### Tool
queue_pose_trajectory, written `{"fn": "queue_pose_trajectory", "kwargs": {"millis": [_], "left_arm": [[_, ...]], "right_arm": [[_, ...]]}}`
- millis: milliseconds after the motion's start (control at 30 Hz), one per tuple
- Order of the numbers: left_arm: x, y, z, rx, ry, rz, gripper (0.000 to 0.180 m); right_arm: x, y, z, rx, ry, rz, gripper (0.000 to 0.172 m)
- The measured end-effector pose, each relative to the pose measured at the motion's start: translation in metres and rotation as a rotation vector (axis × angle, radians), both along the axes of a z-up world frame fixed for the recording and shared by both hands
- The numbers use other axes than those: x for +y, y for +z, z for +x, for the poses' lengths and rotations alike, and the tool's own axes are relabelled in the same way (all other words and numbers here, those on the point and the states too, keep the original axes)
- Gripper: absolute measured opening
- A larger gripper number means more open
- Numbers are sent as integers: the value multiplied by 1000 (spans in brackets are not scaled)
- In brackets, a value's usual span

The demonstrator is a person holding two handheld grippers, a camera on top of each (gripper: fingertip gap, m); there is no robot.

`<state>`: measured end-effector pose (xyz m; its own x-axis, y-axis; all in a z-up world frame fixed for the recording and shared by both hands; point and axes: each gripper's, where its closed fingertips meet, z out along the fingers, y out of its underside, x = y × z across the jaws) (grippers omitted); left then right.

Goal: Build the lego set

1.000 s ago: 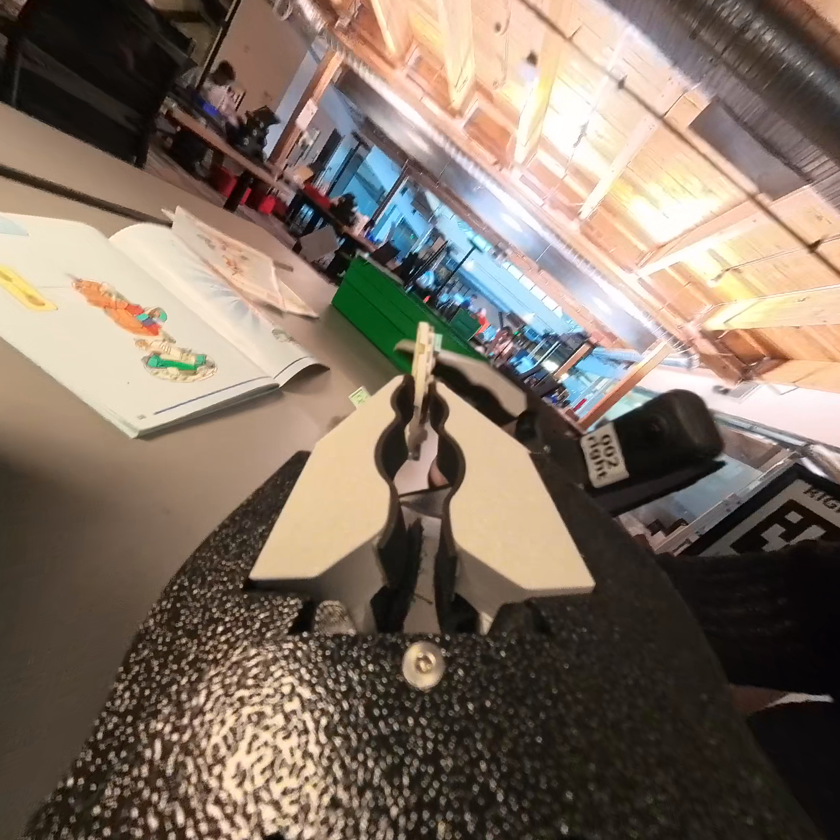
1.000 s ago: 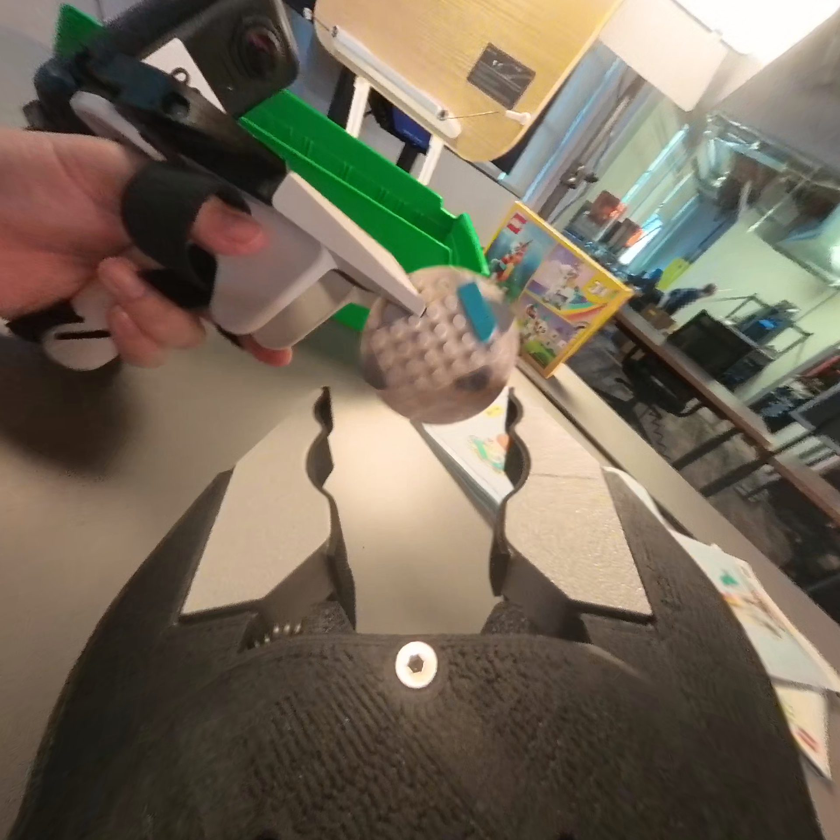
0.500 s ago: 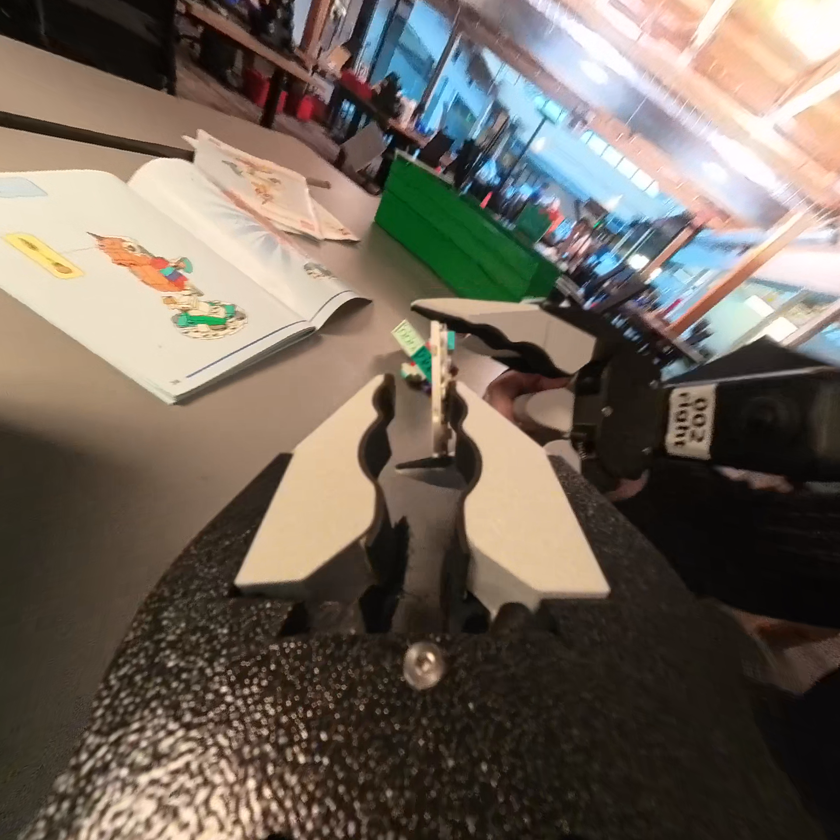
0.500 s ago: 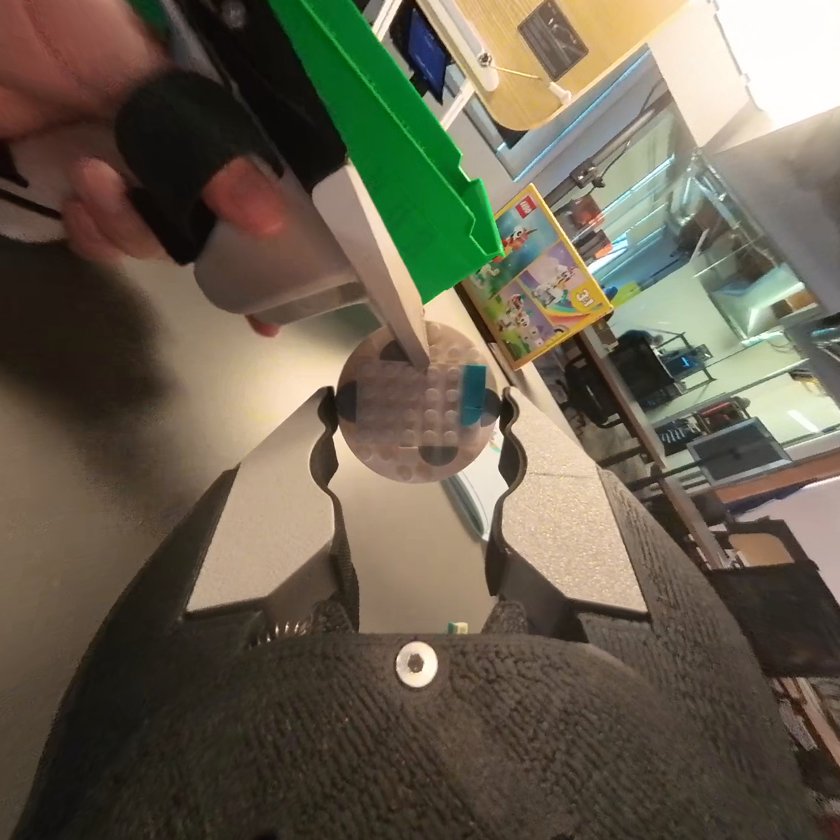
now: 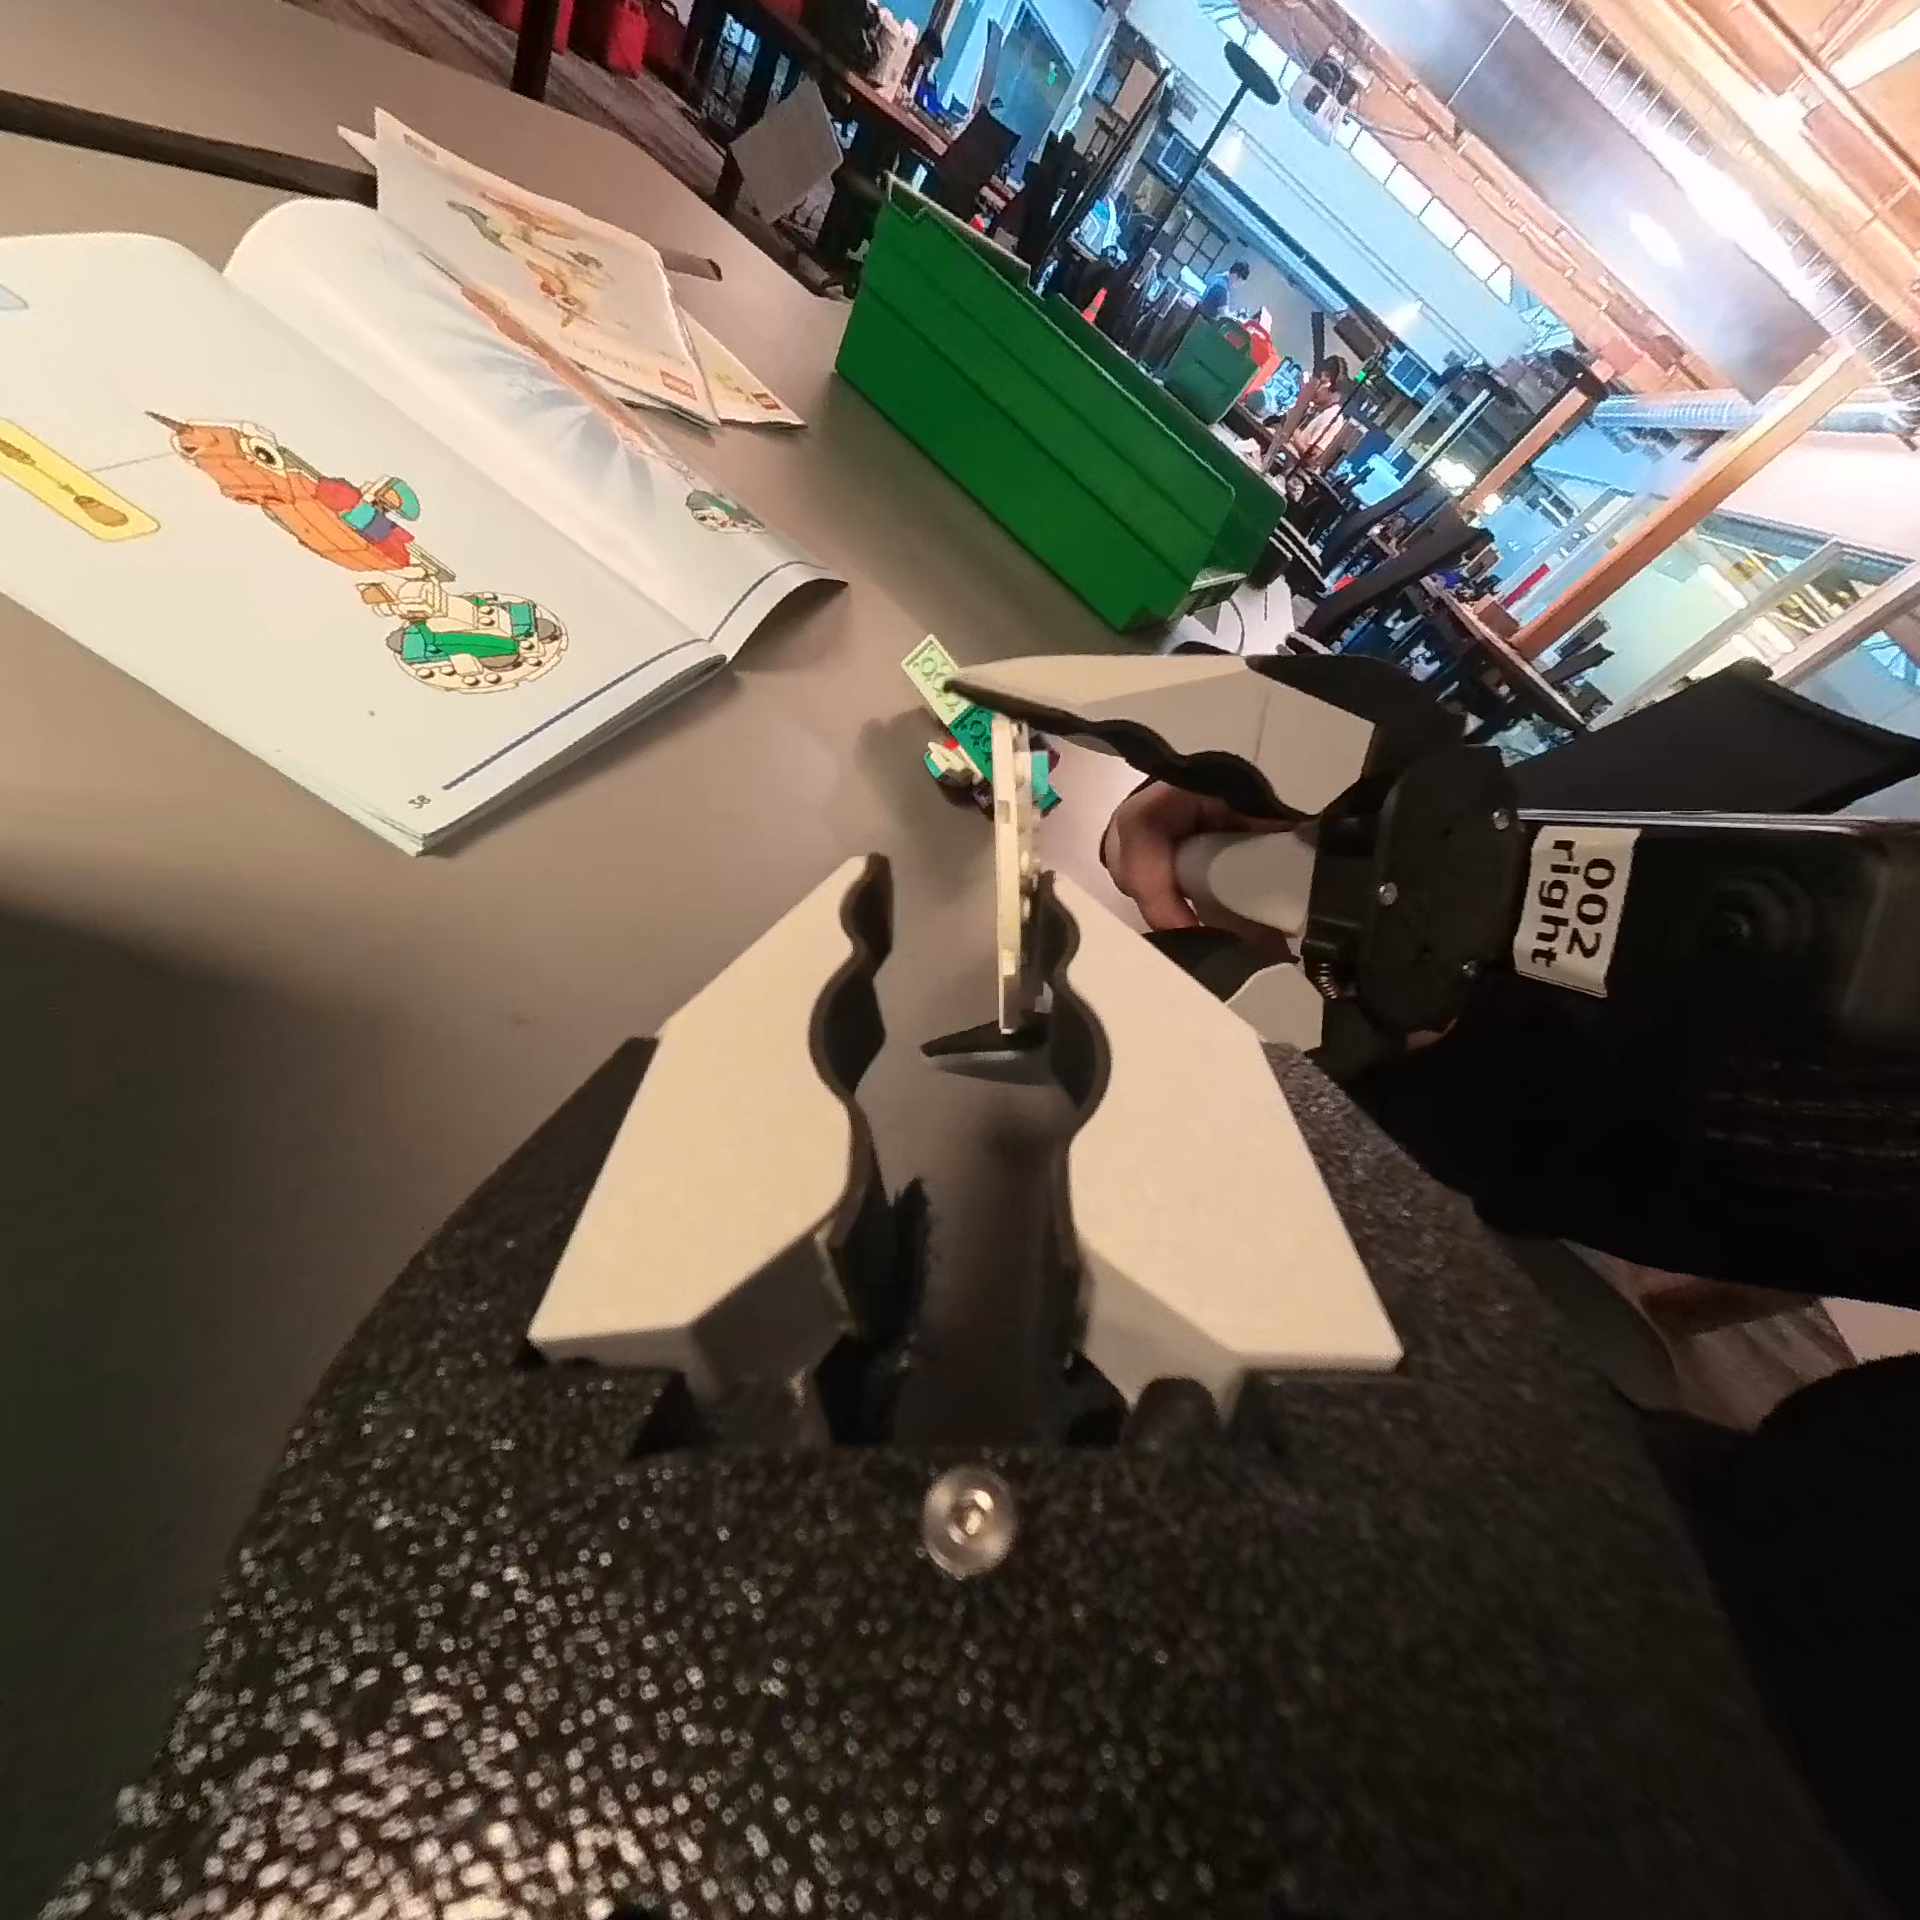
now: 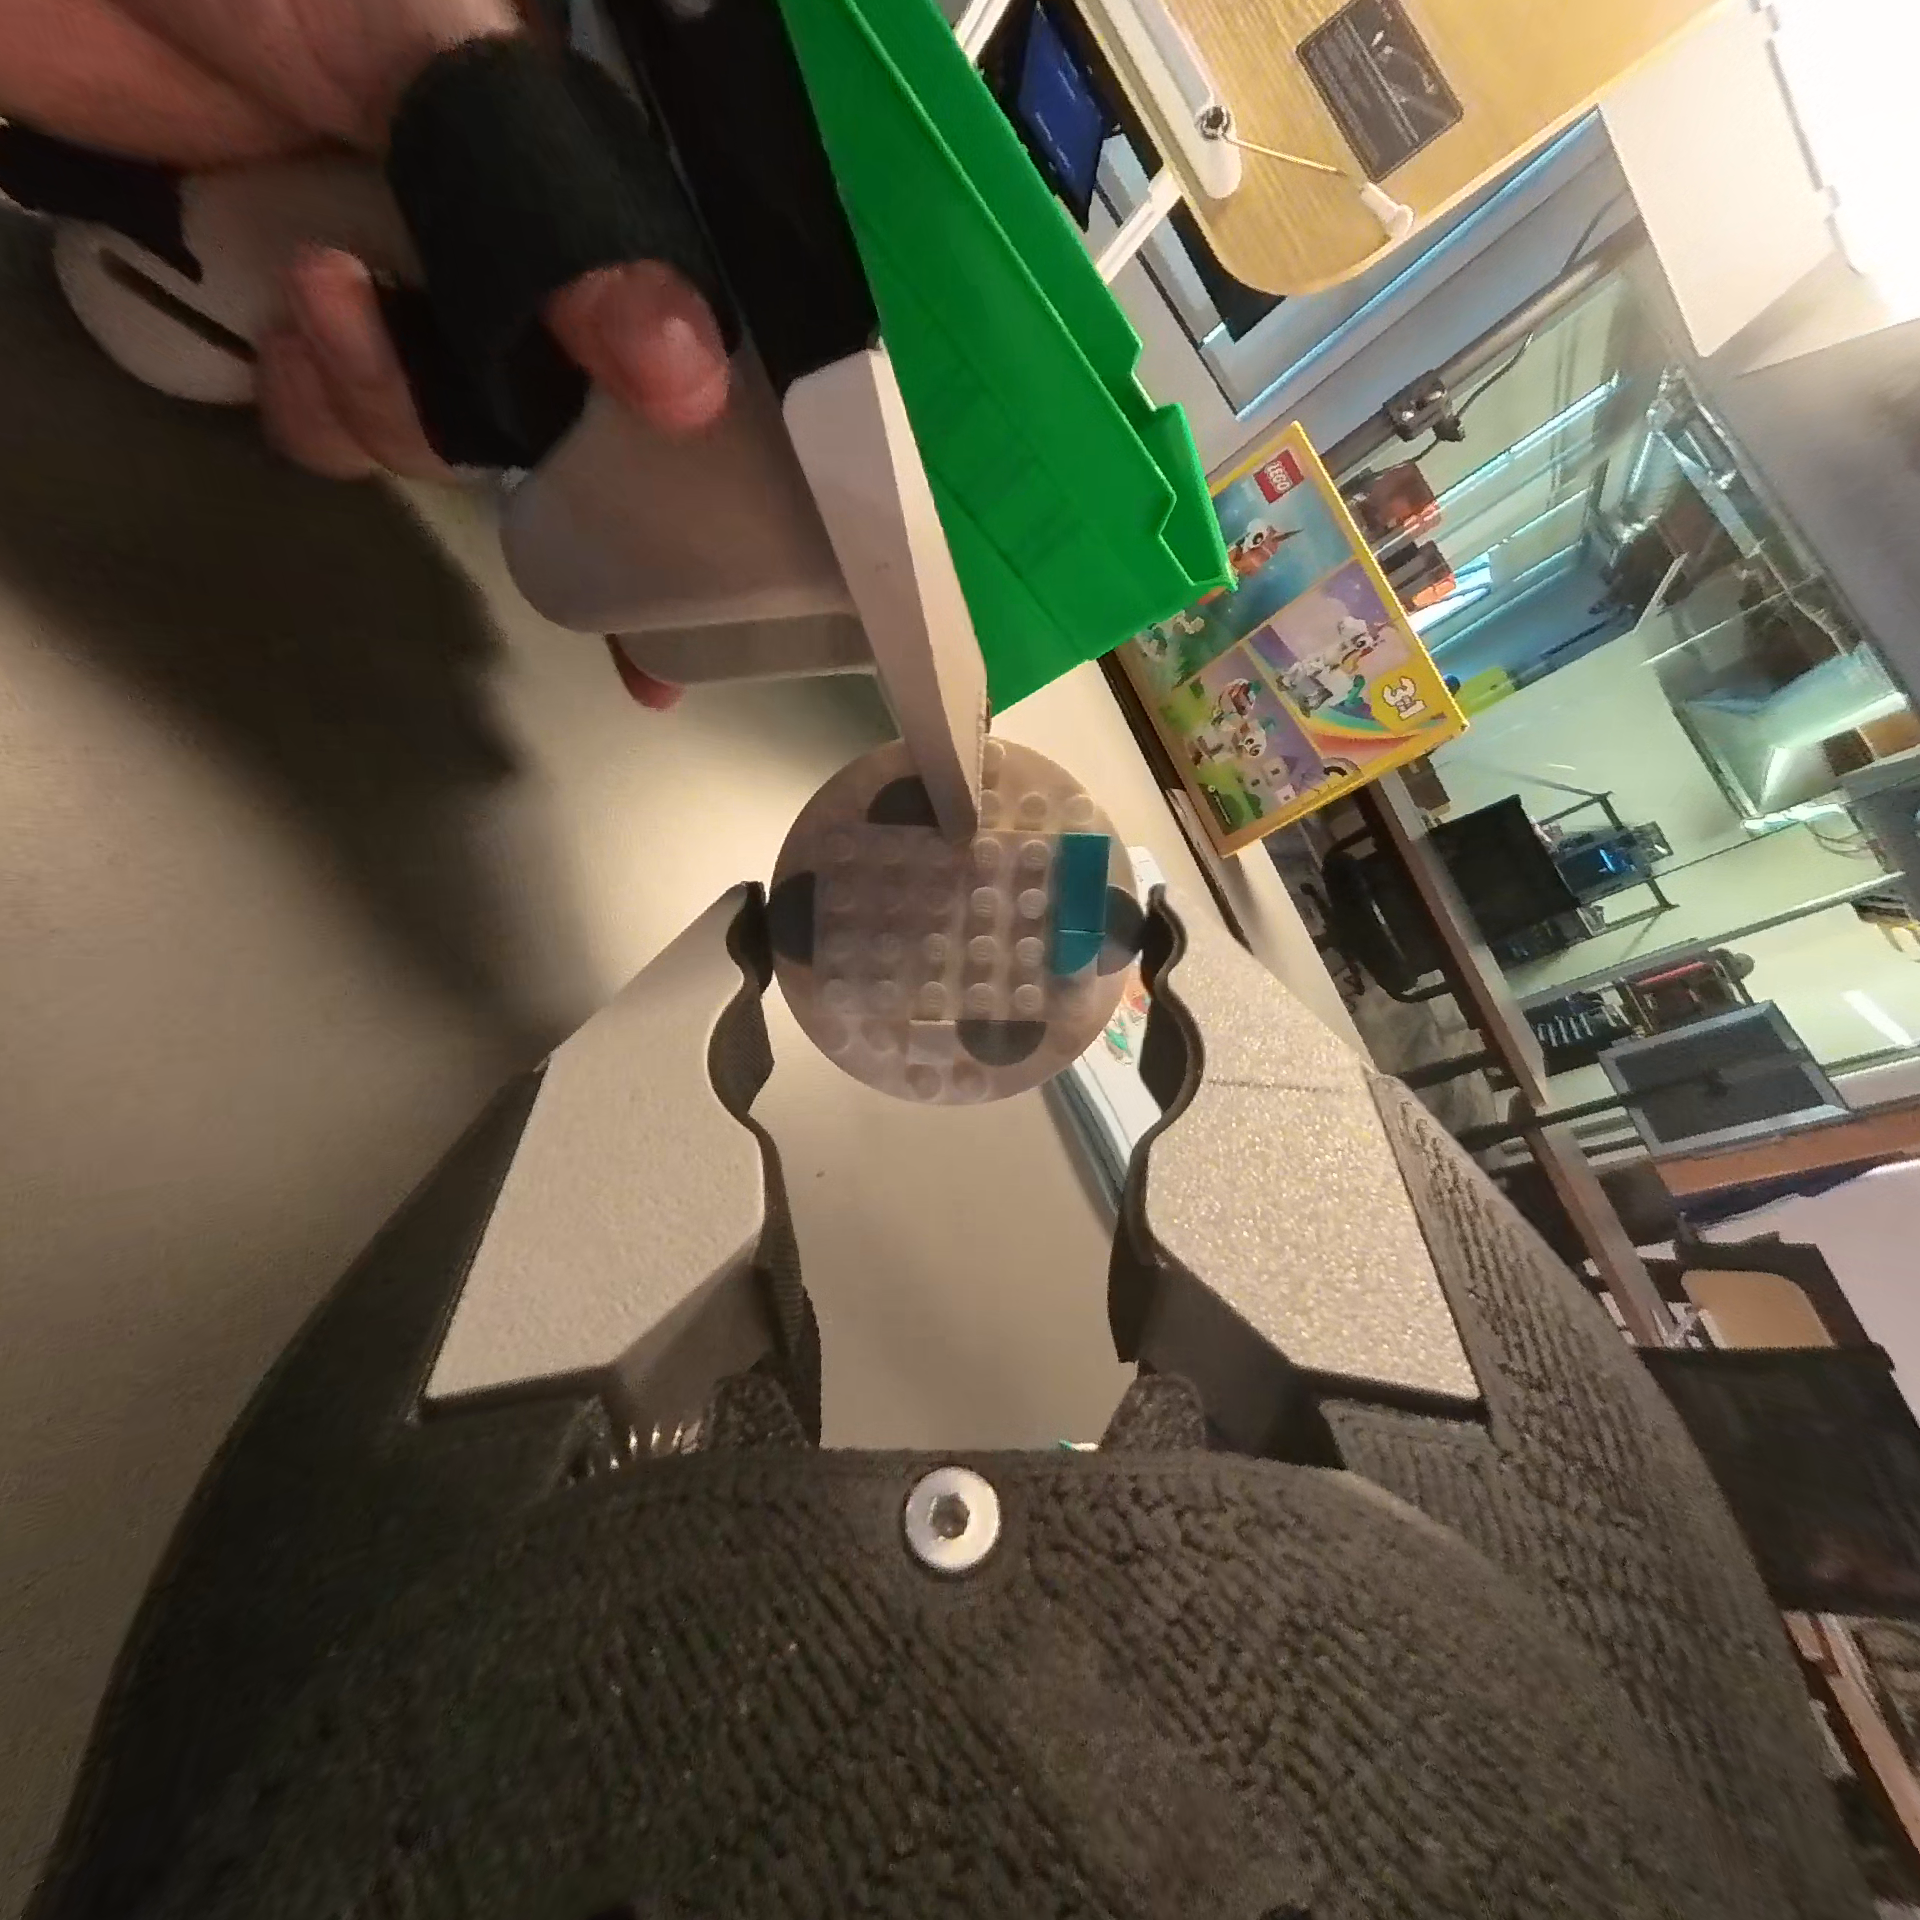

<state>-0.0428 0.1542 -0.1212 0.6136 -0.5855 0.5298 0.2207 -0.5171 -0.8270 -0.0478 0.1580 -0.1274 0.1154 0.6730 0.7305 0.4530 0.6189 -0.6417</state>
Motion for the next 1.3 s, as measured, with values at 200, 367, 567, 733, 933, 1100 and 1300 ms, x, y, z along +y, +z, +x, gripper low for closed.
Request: {"fn": "queue_pose_trajectory", "kwargs": {"millis": [200, 367, 567, 733, 933, 1100, 1300], "left_arm": [[-6, 8, 8, -38, -47, 37, 45], [-9, 3, 17, 43, -74, 68, 10], [-11, -4, 15, 205, -79, 124, 5], [-10, -11, 19, 391, -70, 213, 6], [-11, -28, 21, 593, -98, 250, 7], [-9, -24, 17, 565, -83, 261, 5], [-5, -27, 13, 579, -52, 226, 4]], "right_arm": [[9, 8, 6, 35, -35, 3, 71], [7, 8, 4, 30, -27, 15, 70], [4, 1, 3, -12, -23, 22, 71], [5, -10, 7, -92, -40, -70, 70], [3, -28, 13, -185, -17, -221, 62], [4, -4, 24, -78, 29, -334, 28], [3, -23, 20, -155, 17, -308, 53]]}}
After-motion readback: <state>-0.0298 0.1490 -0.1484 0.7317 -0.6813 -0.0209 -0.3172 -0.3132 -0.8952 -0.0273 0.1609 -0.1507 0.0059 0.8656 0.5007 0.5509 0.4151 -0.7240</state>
